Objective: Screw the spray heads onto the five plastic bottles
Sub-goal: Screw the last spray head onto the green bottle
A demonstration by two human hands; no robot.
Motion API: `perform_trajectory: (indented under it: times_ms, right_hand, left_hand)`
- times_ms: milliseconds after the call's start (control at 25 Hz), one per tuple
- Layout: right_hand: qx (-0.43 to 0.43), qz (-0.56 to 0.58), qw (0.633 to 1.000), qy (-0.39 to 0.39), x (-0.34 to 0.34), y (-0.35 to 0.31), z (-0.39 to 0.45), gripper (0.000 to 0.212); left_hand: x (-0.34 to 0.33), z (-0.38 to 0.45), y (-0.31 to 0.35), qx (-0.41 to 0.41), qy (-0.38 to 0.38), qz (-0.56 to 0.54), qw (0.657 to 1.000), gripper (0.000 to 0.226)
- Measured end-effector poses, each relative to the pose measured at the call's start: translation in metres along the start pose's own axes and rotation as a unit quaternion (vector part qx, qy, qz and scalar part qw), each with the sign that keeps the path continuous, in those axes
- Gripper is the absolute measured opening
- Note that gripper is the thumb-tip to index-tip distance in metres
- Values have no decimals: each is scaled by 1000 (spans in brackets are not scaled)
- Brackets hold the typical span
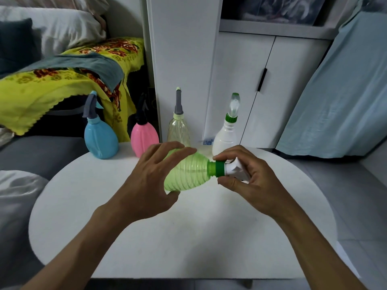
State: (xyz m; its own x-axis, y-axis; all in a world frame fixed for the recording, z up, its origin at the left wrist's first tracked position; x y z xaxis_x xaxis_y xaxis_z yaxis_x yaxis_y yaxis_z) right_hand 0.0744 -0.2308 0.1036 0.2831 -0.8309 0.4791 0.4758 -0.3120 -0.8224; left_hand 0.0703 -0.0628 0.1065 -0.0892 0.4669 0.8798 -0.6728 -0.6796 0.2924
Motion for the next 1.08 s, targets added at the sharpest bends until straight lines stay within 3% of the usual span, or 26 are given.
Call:
perform_trajectory:
  times_ms: [120, 520, 840, 1080]
  right_hand:
    - [-16, 87, 996, 0, 0, -1, -1, 28]
    - [70, -92, 993, 14, 4, -26, -1, 27]
    - [14, 40, 999, 32, 5, -6, -2, 34]
    - [13, -30, 998, 48, 4, -10, -3, 32]
  left_hand:
    - [5, 0, 0, -4, 5, -30, 1000, 90]
    - [7, -1, 5, 16, 7, 25, 1000, 88]
    - [6, -1, 3, 22, 9, 24, 999, 87]
    - [11, -4, 10, 33, 40, 67, 996, 87]
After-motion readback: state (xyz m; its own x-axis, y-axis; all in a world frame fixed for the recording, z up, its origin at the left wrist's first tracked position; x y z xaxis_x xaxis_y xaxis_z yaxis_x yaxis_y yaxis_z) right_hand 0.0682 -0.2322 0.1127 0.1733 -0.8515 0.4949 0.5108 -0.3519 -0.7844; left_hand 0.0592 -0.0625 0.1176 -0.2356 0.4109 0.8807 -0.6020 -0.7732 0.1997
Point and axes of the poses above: each hand's wrist, its own z-axis towards the middle knuckle, its own x-axis out of the back of the hand, y = z × x, the point moved 10 cm from there along z, towards the middle knuckle, and after that the axes turned 9 degrees about -y, right-handed, at the moved point
